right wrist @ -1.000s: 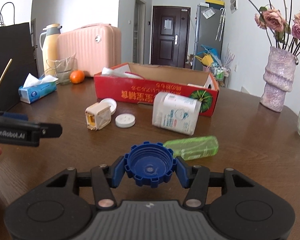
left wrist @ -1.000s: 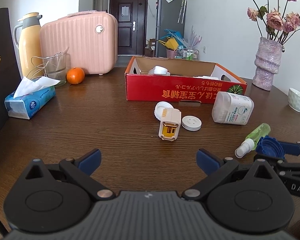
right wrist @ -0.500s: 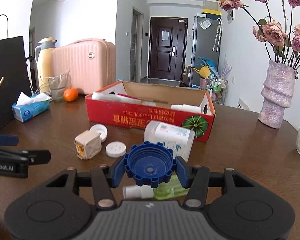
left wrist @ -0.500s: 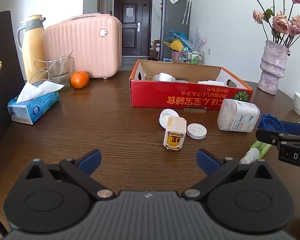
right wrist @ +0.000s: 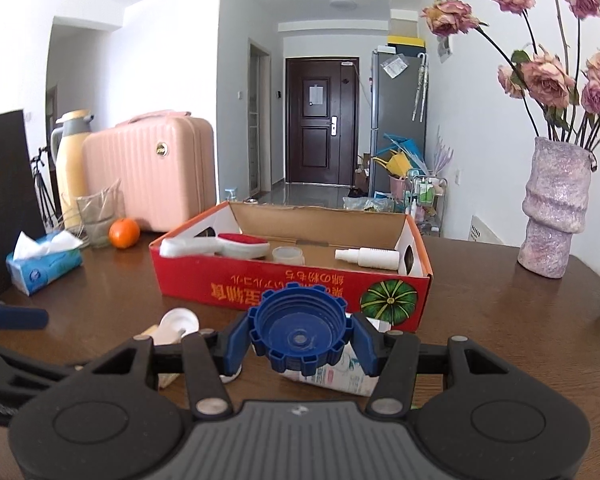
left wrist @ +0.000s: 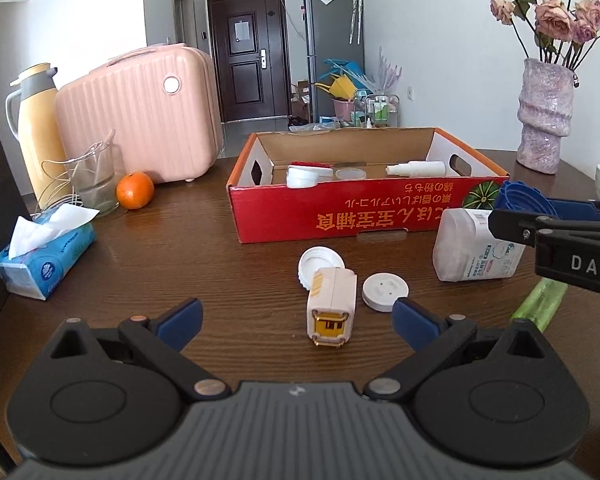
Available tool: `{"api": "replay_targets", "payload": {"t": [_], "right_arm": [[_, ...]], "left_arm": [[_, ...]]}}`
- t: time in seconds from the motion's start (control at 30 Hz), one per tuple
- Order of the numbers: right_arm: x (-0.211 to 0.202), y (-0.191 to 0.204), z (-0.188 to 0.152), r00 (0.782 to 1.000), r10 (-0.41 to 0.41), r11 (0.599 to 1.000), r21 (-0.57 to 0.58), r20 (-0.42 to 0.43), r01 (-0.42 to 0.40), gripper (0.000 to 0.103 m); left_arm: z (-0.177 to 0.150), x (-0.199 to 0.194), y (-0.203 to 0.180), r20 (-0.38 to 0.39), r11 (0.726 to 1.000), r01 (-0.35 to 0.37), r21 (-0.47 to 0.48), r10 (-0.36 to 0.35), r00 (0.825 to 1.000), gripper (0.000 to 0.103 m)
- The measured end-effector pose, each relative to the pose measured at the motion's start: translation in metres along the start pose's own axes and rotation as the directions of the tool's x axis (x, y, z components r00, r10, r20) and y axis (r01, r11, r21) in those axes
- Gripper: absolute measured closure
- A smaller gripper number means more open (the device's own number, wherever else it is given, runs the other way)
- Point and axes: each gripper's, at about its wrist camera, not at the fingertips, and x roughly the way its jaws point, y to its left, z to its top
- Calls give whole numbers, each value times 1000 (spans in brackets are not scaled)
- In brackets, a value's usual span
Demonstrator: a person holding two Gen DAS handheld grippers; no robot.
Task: Organize rigid objects
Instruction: 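Grasp the white plug adapter with the left gripper while the right gripper holds the blue cap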
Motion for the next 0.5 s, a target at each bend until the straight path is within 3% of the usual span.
{"api": "replay_targets", "payload": {"t": [0.13, 0.3, 0.43, 0.5], "right_arm": [[5, -6, 0, 1000, -19, 1000, 14, 3, 19, 50], [10, -13, -2, 999, -35, 999, 28, -3, 35, 50], [13, -13, -5, 999, -40, 999, 25, -6, 40, 50], [14, -12, -6, 999, -43, 999, 20, -8, 43, 50]], "left_arm": [[5, 21, -1, -33, 1000, 15, -19, -16, 999, 1], [9, 40, -4, -48, 1000, 17, -13, -18, 999, 12], [10, 53, -2, -75, 999, 29, -18, -31, 997, 29], [10, 59, 0, -85, 999, 44, -25, -46, 995, 32]]}}
